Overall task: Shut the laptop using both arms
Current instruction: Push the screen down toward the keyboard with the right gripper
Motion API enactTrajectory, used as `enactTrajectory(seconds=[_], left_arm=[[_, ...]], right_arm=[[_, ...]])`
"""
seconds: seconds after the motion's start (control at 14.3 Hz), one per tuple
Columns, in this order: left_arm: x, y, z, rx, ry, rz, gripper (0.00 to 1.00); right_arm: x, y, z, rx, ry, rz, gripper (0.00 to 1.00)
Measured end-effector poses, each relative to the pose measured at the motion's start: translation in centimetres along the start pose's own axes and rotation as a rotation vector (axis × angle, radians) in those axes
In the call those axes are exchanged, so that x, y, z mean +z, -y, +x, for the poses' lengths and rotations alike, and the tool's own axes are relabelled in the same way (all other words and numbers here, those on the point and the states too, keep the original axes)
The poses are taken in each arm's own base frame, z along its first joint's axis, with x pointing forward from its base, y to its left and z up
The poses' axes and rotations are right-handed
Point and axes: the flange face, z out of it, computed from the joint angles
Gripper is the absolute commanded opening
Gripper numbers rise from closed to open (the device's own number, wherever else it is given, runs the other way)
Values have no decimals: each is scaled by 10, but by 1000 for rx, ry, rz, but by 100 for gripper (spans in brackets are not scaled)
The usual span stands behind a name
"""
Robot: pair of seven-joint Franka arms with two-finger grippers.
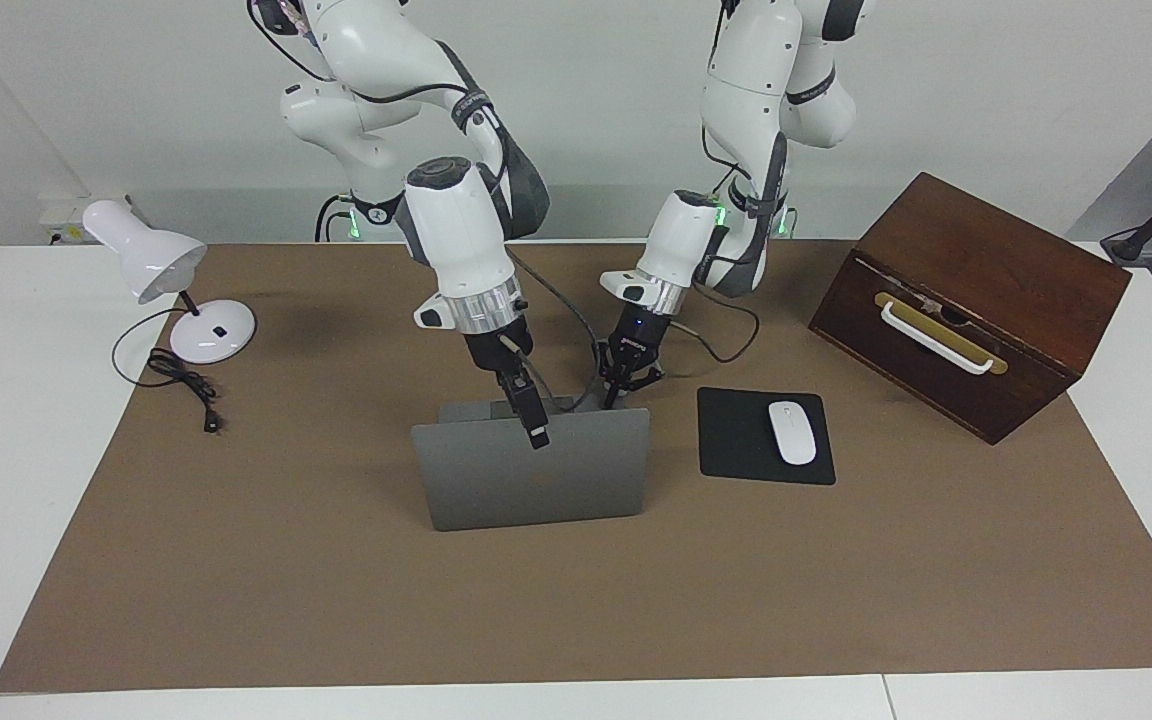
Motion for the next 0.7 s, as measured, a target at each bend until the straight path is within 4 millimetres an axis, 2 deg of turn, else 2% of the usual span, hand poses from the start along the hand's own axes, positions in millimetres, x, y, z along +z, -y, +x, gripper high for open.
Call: enactTrajectory(seconds=[0.35, 0.7], left_arm=[[0, 0, 0, 0, 0, 0, 0], [0, 0, 0, 0, 0, 0, 0]], right_arm=[[7, -2, 0, 1, 0, -7, 100], [11, -7, -7, -2, 7, -21, 100]])
